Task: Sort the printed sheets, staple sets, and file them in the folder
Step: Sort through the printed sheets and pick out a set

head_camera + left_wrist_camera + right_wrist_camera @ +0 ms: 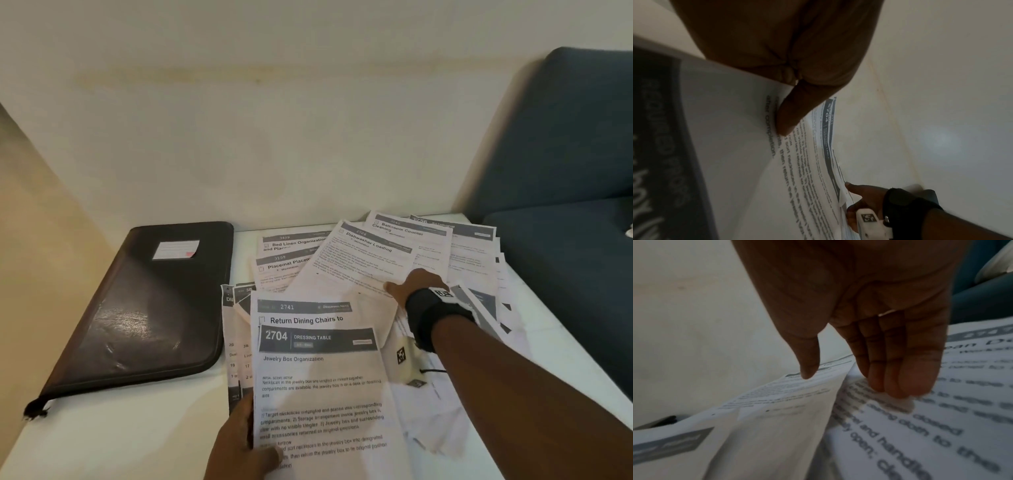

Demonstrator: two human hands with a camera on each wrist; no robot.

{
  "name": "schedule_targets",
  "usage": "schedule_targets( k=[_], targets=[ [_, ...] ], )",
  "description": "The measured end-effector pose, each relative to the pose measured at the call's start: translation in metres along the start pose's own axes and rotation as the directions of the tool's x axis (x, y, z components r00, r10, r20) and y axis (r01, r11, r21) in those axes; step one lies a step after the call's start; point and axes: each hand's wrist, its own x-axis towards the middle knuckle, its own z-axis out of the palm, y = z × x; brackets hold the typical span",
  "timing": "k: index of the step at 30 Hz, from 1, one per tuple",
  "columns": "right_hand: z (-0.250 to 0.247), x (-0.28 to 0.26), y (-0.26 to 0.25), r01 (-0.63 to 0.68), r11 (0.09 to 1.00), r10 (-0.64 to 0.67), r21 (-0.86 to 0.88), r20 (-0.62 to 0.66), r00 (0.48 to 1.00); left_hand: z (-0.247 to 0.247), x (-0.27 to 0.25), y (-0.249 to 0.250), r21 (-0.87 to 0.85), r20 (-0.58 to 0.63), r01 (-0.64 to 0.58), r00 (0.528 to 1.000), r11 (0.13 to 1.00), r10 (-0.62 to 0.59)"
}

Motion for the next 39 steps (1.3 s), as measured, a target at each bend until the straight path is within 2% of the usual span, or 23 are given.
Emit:
schedule_targets(
  k=[3, 7, 11, 15, 18, 23, 27, 31, 33, 36, 39],
  targets=[
    [0.003, 0.006, -0.01, -0.026, 0.999, 0.026, -0.036, 0.006, 1.0, -0.004, 0.002, -0.007, -0.027, 0.016, 0.002, 1.0, 1.0, -0.002],
    [0.01, 0.005, -0.022, -0.067, 0.994, 0.074, -0.086, 0.079, 0.994, -0.003, 0.004, -0.01, -0.068, -0.045, 0.029, 0.998, 0.997, -0.032],
    [0.019, 0.007, -0.025, -0.1, 0.994, 0.105, -0.054, 0.099, 0.99, -0.002, 0.007, -0.005, -0.032, -0.081, 0.028, 0.996, 0.999, -0.031],
    [0.02, 0.014, -0.023, -0.092, 0.994, 0.091, 0.052, 0.02, 0.996, -0.006, 0.011, -0.004, -0.049, -0.095, 0.066, 0.993, 0.997, -0.071],
    [0.0, 0.016, -0.009, -0.135, 0.971, 0.145, 0.198, -0.04, 0.989, -0.004, 0.005, 0.003, -0.041, -0.131, 0.063, 0.989, 0.997, -0.068],
    [-0.043, 0.013, 0.046, -0.134, 0.915, 0.199, 0.381, -0.136, 0.971, 0.005, -0.005, 0.007, 0.077, -0.345, 0.114, 0.935, 0.99, -0.081],
    [-0.05, -0.021, 0.093, -0.052, 0.798, 0.257, 0.6, -0.261, 0.93, 0.007, -0.012, 0.009, 0.121, -0.41, 0.097, 0.911, 0.988, -0.039],
    [-0.038, -0.073, 0.12, 0.038, 0.545, 0.3, 0.837, -0.237, 0.924, 0.008, -0.016, 0.011, 0.151, -0.438, 0.08, 0.899, 0.985, -0.006],
    [-0.031, -0.091, 0.127, 0.049, 0.48, 0.307, 0.876, -0.22, 0.926, 0.009, -0.021, 0.014, 0.125, -0.441, 0.06, 0.898, 0.99, 0.002],
    [-0.015, -0.103, 0.14, 0.043, 0.472, 0.319, 0.881, -0.216, 0.923, 0.011, -0.022, 0.01, 0.15, -0.422, 0.021, 0.905, 0.988, 0.045],
    [-0.003, -0.105, 0.145, 0.036, 0.507, 0.31, 0.861, -0.221, 0.924, 0.012, -0.018, 0.005, 0.184, -0.363, -0.007, 0.929, 0.983, 0.075]
  ],
)
